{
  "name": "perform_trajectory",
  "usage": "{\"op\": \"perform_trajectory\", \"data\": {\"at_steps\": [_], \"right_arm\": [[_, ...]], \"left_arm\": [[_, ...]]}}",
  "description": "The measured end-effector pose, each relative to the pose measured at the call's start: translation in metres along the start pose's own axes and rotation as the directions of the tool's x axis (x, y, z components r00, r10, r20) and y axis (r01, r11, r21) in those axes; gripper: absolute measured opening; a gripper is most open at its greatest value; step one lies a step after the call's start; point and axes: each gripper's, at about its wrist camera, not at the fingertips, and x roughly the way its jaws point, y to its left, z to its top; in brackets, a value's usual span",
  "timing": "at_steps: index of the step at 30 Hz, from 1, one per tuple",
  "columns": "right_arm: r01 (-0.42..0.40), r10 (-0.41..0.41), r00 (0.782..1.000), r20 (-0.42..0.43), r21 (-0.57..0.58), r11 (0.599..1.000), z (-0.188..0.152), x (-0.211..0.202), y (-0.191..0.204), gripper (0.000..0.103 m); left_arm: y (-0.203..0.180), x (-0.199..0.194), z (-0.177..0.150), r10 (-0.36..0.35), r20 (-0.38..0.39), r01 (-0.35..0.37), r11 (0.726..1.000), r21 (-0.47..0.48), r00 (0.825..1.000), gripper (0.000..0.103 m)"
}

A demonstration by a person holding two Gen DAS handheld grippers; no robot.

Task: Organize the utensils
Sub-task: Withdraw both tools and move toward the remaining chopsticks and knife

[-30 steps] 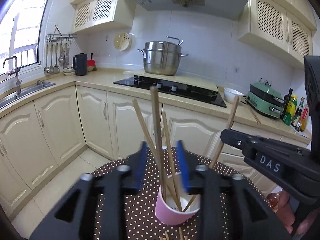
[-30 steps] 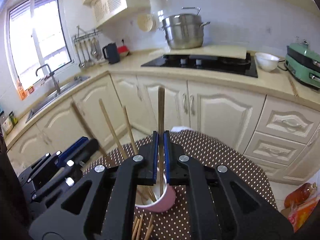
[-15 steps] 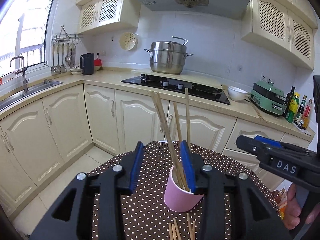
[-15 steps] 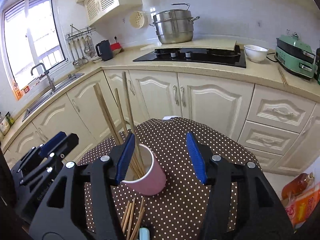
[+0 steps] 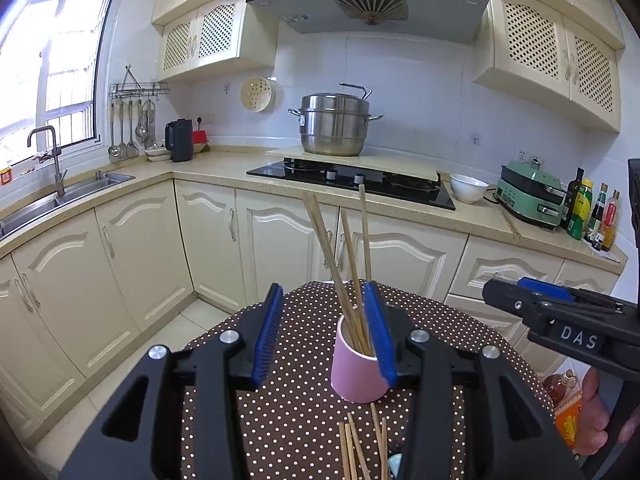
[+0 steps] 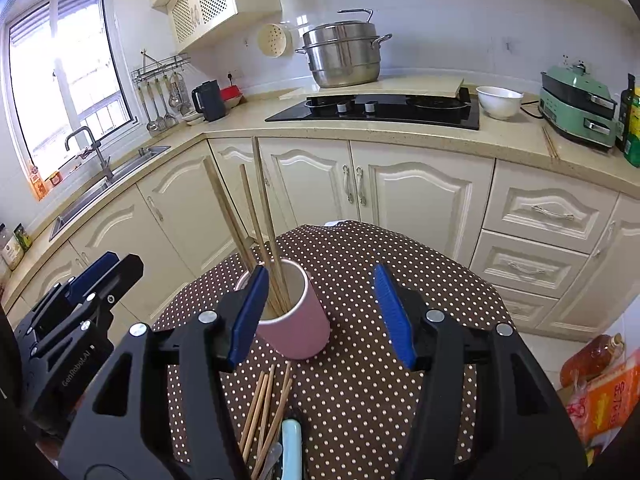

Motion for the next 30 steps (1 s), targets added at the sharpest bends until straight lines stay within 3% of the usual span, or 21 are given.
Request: {"op": "perform_trajectory", "data": {"at_steps": [6,17,24,30], "right_arm": [[-0.008,0.008,1.0,-0.027,0.003,1.0,-0.018,-0.008,0.0,0.057],[-0.047,0.05,0.985,-0.166,0.024,0.999,-0.054,0.011,0.002,0.057],[-0.093,0.11,0.946,-0.305,0.069,0.993,-0.078,0.041,0.003,0.057],[-0.137,0.179,0.889,-0.422,0.127,0.982,-0.088,0.075,0.006,0.054]], "left_arm": [[0.003,-0.01,-0.01,0.016,-0.018,-0.016,1.0,-0.001,1.0,0.05],[0.014,-0.007,-0.047,0.035,-0.113,-0.035,0.999,0.002,0.993,0.051],[0.029,0.003,-0.075,0.024,-0.185,-0.026,1.0,-0.007,0.982,0.051],[0.042,0.014,-0.096,0.012,-0.247,-0.02,0.999,-0.031,0.969,0.051]]}}
